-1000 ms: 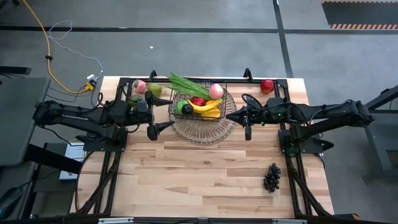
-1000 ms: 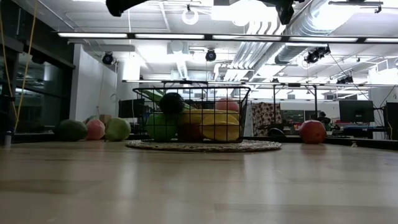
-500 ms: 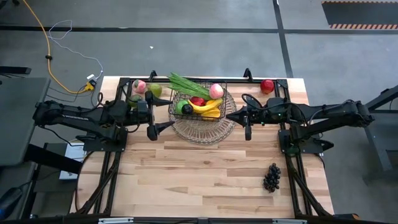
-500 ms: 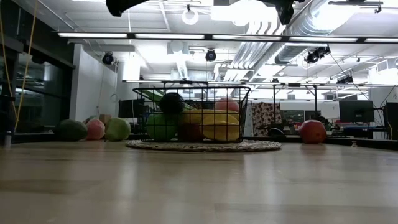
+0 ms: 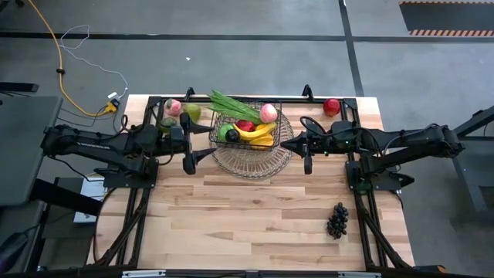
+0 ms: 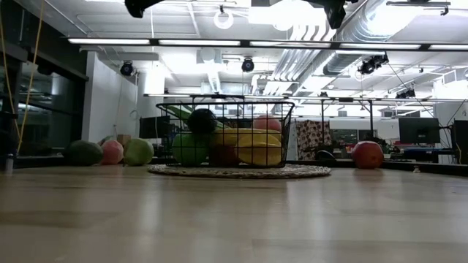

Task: Build produce basket
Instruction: Put the pomegranate into the black wire basket

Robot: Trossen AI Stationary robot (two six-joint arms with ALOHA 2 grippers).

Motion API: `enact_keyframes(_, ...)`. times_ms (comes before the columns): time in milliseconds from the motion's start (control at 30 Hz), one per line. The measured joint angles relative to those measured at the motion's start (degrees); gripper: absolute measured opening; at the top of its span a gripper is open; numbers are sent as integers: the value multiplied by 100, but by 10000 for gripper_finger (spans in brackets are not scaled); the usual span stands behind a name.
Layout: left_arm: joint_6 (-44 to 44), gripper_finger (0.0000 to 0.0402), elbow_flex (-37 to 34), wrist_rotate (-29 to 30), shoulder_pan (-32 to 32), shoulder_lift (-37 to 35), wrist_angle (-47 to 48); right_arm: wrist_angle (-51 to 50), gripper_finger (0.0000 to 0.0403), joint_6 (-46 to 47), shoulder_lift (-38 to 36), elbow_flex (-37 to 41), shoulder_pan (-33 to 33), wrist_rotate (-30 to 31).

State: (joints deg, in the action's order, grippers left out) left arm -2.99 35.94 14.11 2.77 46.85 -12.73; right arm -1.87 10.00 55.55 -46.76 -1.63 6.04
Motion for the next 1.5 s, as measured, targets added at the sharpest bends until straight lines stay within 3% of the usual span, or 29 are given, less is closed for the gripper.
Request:
enact_keyframes(167, -182, 184, 0, 2, -71, -2, -2, 0, 0, -1, 0, 0, 1, 1)
enact_keyframes(333, -94, 42, 0, 2, -145, -37, 4, 0, 0, -2, 0, 0, 0, 2)
enact_keyframes(400, 72, 12, 2, 3, -143, -87, -17, 0, 0, -2, 0, 0, 2, 2)
enact_keyframes(800, 257, 1, 4, 0, -143, -520, 173, 23, 0, 309, 0, 0, 2, 2)
enact_keyframes(967, 285, 1, 3, -103, -143, -527, 267, 823, 0, 543, 0, 0, 62, 16)
enact_keyframes(1133, 296, 0, 4, -105, -143, -527, 343, 969, 12, 965, -2, -121, 536, 1086)
enact_keyframes(1300, 345, 0, 4, -106, -141, -527, 546, -430, 79, 1109, 108, -813, 1383, 1051)
enact_keyframes(1500, 344, 0, 2, -105, -141, -525, 866, -2881, 225, 1097, 871, -2278, 2567, 1038)
